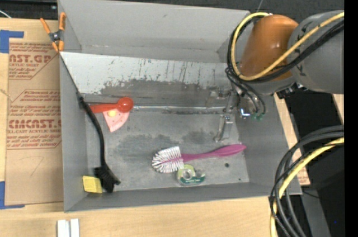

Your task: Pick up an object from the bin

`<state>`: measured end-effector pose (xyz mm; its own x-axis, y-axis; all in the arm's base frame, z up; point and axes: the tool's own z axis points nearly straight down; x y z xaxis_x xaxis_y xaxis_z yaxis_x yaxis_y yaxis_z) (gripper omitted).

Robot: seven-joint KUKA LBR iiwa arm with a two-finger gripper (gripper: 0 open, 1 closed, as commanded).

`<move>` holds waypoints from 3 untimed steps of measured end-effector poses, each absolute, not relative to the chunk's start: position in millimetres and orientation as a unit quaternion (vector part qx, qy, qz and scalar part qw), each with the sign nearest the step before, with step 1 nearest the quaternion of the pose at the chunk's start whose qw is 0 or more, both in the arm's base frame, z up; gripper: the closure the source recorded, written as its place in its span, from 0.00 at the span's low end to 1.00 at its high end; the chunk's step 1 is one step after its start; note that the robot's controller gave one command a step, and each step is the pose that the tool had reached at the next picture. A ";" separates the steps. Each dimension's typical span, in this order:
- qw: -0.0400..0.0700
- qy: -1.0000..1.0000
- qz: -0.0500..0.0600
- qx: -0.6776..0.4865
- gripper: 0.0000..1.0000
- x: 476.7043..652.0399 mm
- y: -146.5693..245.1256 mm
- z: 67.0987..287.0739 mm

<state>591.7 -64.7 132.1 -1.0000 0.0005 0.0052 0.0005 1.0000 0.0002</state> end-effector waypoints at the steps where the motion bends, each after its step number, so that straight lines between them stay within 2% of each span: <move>1: -0.001 -1.000 0.000 0.000 0.00 593.4 -64.5 137.1; 2: 0.001 -0.994 0.000 0.107 0.00 547.5 -61.8 69.6; 3: -0.004 -0.992 0.001 0.124 0.00 541.6 -53.0 135.9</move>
Offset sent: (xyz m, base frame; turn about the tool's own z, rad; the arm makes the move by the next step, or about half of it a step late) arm -0.0442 0.0019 -0.0621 -0.2160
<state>541.6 -53.0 135.9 -0.9690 -0.2469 -0.0074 -0.2469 0.9690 -0.0023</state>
